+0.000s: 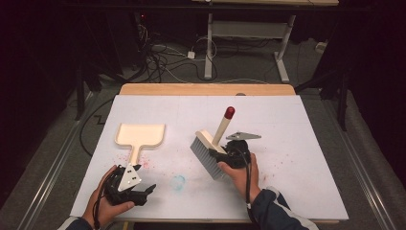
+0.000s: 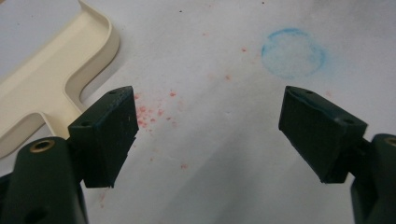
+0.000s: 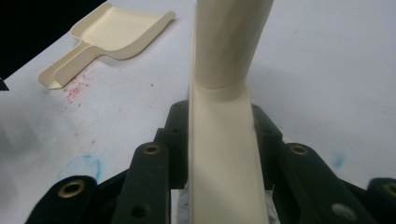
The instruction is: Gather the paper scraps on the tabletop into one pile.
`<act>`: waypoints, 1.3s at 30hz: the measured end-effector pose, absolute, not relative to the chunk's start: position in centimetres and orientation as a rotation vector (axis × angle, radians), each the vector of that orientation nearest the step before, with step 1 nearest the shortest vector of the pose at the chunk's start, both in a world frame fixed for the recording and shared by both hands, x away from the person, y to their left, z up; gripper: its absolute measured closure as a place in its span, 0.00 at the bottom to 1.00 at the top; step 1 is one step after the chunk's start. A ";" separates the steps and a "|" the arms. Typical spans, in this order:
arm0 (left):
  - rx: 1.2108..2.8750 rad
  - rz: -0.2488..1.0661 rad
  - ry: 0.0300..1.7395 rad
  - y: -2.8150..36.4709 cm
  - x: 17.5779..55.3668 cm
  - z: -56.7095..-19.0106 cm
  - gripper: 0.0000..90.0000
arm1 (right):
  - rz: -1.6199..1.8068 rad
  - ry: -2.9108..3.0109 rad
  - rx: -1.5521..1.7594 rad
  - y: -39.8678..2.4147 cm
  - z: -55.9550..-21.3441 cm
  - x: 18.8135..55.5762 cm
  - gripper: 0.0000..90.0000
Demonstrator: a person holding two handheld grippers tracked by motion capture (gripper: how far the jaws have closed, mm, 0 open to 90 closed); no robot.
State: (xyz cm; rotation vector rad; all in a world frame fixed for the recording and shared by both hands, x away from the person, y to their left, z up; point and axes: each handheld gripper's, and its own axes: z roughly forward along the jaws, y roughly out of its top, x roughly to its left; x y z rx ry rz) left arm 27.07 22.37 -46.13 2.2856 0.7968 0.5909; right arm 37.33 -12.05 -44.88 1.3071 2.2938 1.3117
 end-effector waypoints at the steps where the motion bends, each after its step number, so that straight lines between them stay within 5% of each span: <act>1: 2.286 0.591 0.796 22.4 27.1 -46.1 0.21 | 1.318 2.291 1.327 -12.6 -44.8 37.2 0.75; 12: 2.295 0.599 0.779 22.2 27.2 -46.1 0.21 | 1.366 2.326 1.159 -14.1 -42.1 36.2 0.75; 23: 2.292 0.605 0.777 22.3 27.1 -46.1 0.21 | 1.378 2.537 0.556 -16.7 -38.8 32.9 0.75; 32: 2.295 0.593 0.792 22.2 27.1 -46.2 0.21 | 1.230 2.715 0.282 -20.3 -40.8 30.4 0.75; 39: 2.311 0.598 0.795 21.8 27.3 -46.3 0.21 | 1.236 2.739 0.269 -22.2 -42.7 32.2 0.75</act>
